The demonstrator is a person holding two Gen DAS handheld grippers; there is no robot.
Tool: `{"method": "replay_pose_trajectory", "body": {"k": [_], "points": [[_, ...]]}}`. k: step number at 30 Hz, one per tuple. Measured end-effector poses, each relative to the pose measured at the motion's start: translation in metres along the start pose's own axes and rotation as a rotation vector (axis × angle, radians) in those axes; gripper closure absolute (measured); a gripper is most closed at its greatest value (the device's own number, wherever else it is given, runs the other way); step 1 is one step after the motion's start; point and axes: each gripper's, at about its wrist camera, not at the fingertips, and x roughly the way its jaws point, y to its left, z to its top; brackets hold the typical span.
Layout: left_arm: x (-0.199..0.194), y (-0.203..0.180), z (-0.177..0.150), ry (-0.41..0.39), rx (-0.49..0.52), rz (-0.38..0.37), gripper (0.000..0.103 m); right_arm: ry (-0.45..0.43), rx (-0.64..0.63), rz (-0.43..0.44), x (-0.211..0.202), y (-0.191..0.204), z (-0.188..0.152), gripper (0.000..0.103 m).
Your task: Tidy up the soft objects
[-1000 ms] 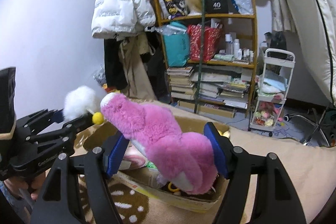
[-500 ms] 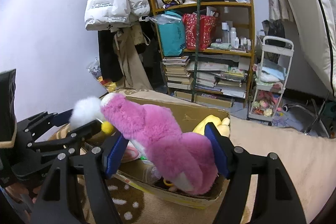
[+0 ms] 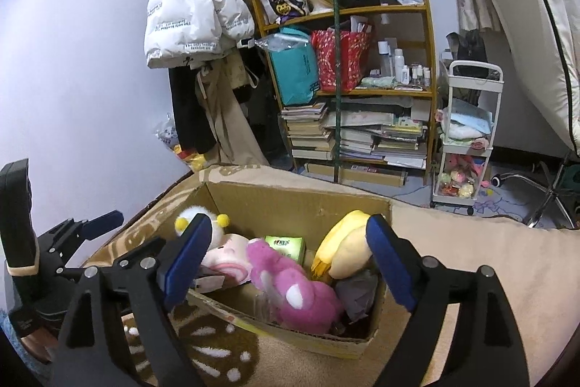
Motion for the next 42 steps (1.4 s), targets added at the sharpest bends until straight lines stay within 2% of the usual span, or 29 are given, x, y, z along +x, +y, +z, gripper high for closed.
{"method": "replay_pose_trajectory", "body": {"k": [4, 9, 12, 16, 23, 28, 37, 42], "points": [[-0.019, 0.004, -0.002, -0.015, 0.005, 0.011, 0.016, -0.029, 0.011, -0.013, -0.018, 0.002, 0.001, 0.0], [-0.053, 0.006, -0.007, -0.054, 0.006, 0.033, 0.009, -0.047, 0.014, -0.023, -0.039, 0.005, 0.004, 0.0], [-0.072, 0.007, -0.004, -0.07, -0.011, 0.016, 0.004, -0.062, 0.015, -0.034, -0.054, 0.007, 0.005, 0.0], [-0.104, 0.008, -0.005, -0.128, -0.031, 0.033, 0.001, -0.061, 0.003, -0.05, -0.079, 0.013, -0.001, 0.0], [-0.142, 0.004, -0.018, -0.168, 0.011, 0.073, 0.001, -0.092, -0.02, -0.073, -0.12, 0.019, -0.007, 0.0], [-0.161, 0.012, -0.033, -0.159, -0.022, 0.03, 0.001, -0.15, -0.035, -0.104, -0.146, 0.024, -0.018, 0.0], [-0.187, 0.011, -0.05, -0.219, -0.001, 0.072, 0.001, -0.167, -0.025, -0.137, -0.167, 0.031, -0.03, 0.0], [-0.194, 0.011, -0.058, -0.222, 0.002, 0.065, 0.001, -0.155, -0.031, -0.157, -0.175, 0.033, -0.037, 0.0]]}}
